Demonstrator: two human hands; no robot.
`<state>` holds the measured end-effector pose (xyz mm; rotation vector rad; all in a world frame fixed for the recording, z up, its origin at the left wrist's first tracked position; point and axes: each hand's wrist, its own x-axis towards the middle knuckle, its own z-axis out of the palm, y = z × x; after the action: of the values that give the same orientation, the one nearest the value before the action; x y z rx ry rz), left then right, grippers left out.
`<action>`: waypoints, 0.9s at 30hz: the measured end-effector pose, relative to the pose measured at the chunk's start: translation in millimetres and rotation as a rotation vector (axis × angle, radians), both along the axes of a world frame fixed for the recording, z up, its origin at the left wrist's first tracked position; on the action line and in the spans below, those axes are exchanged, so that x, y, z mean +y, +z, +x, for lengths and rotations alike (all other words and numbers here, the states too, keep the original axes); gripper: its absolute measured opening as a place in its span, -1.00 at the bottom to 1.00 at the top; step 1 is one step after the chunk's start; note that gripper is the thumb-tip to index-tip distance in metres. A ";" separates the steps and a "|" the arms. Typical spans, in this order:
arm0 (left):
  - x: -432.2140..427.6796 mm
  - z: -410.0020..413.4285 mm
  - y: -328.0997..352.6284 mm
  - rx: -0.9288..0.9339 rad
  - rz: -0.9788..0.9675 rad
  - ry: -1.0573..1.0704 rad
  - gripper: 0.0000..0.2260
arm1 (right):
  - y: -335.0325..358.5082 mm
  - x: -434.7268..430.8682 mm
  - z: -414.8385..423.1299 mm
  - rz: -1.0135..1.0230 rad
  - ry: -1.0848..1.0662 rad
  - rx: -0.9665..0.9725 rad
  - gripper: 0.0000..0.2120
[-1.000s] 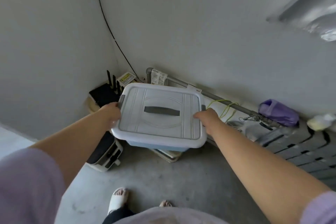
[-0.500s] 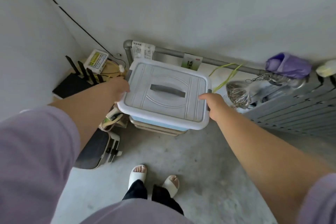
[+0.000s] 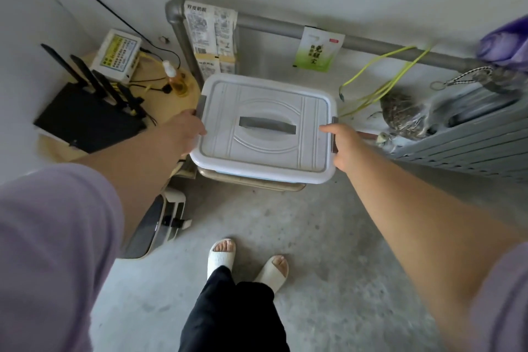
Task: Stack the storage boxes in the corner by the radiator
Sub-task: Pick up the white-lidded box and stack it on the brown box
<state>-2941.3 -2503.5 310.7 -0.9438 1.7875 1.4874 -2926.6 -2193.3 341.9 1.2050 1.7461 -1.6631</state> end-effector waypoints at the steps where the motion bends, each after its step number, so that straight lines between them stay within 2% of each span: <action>1: 0.8 1.4 -3.7 0.004 -0.003 0.002 -0.40 | -5.5 1.6 0.4 0.002 -0.013 -0.001 -0.56; 4: -0.2 2.8 -20.9 0.014 -0.009 -0.010 -0.39 | -25.2 2.7 2.8 -0.031 -0.035 0.019 -0.89; 5: -0.5 3.5 -24.5 0.015 -0.017 -0.015 -0.37 | -31.0 3.6 4.6 -0.039 -0.036 0.027 -0.87; 9: -2.8 5.8 -36.5 0.032 -0.031 0.011 -0.31 | -51.0 4.4 12.8 -0.038 -0.048 0.056 -0.44; 12: -1.7 9.4 -39.5 0.048 -0.024 0.025 -0.31 | -59.1 3.4 17.7 -0.003 -0.057 0.085 -0.31; 15: 2.1 14.5 -38.6 0.053 -0.019 0.008 -0.31 | -60.1 1.5 23.2 0.013 -0.035 0.109 -0.34; 22: 17.5 24.1 -23.5 0.050 -0.188 -0.079 -0.38 | -47.5 -2.9 28.7 0.122 0.123 0.131 -0.17; 24: 21.1 27.9 -11.8 0.041 -0.204 -0.100 -0.38 | -35.9 -6.0 33.2 0.213 0.175 0.150 -0.23; 27: 24.5 31.1 8.1 0.039 -0.190 -0.100 -0.37 | -18.8 -8.0 39.0 0.290 0.232 0.188 -0.43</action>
<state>-2910.2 -2479.0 318.8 -0.9064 2.0016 1.3003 -2887.6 -2201.2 323.0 0.9390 2.2108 -1.4628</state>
